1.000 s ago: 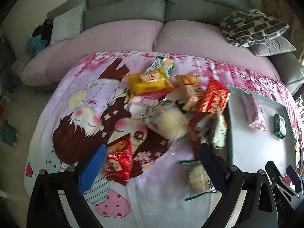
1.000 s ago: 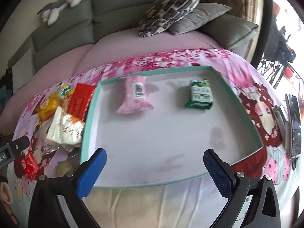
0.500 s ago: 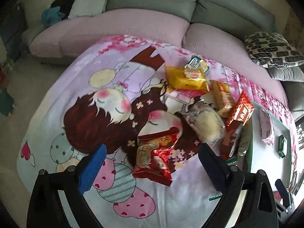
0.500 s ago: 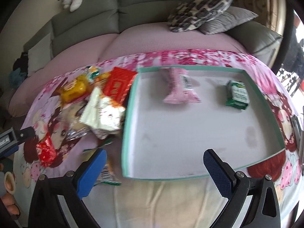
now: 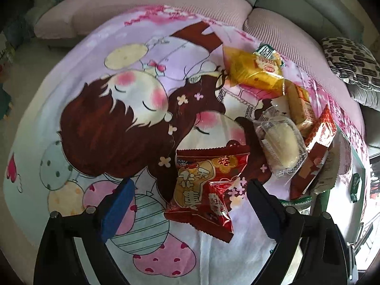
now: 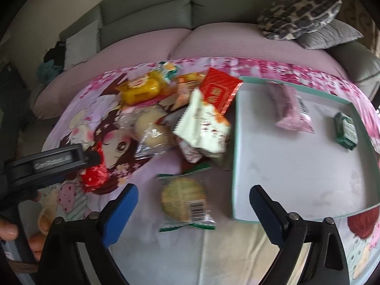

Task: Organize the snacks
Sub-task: 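Grasp the red-gold snack bag with the left gripper while the right grasps the clear round cookie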

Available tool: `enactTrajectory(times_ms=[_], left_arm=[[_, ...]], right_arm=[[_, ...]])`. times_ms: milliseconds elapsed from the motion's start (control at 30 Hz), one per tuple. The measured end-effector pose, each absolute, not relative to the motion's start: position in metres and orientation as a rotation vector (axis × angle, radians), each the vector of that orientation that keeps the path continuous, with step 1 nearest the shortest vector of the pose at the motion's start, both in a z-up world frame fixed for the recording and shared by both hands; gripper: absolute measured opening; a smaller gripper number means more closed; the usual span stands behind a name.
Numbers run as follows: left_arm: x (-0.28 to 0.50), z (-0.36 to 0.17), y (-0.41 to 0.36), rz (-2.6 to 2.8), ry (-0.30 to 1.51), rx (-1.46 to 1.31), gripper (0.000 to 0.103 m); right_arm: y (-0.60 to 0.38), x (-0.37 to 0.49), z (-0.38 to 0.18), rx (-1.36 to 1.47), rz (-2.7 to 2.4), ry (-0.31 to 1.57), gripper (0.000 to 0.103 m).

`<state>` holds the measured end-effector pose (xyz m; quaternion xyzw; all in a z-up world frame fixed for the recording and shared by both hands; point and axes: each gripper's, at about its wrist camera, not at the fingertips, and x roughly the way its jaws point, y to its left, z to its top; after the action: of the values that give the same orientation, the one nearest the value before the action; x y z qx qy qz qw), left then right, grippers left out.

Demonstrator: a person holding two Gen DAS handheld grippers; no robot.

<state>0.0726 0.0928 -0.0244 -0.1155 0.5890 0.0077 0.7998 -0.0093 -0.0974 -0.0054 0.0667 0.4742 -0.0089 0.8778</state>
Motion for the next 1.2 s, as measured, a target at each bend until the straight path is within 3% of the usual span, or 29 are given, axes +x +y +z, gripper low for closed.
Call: enactTrajectory(times_ms=[233,300,433,600,833,1033,1200], left_arm=[[0.081,-0.041,0.09,-0.01,1.319,-0.254,0.079],[0.082,-0.046,0.088,-0.022,1.334,-0.248,0.067],[0.087,-0.052,0.081,-0.031,1.347,-0.211,0.065],[0.086,-0.055,0.073,-0.039,1.343,-0.169,0.054],[0.086,-0.055,0.052,-0.076,1.335,-0.125,0.051],[0.09,-0.059,0.037,-0.092,1.33,-0.104,0.051],[0.091,-0.06,0.038,-0.099,1.329,-0.097,0.051]], right_arm=[[-0.085,0.003,-0.024,0.132,0.034,1.062,0.08],[-0.086,0.007,-0.03,0.14,0.04,1.084,0.078],[-0.089,0.011,-0.037,0.148,0.033,1.114,0.076],[-0.086,0.016,-0.046,0.143,0.036,1.147,0.073],[-0.072,0.02,-0.054,0.079,0.028,1.165,0.072],[-0.073,0.023,-0.055,0.064,-0.007,1.163,0.056],[-0.078,0.02,-0.053,0.062,-0.008,1.16,0.054]])
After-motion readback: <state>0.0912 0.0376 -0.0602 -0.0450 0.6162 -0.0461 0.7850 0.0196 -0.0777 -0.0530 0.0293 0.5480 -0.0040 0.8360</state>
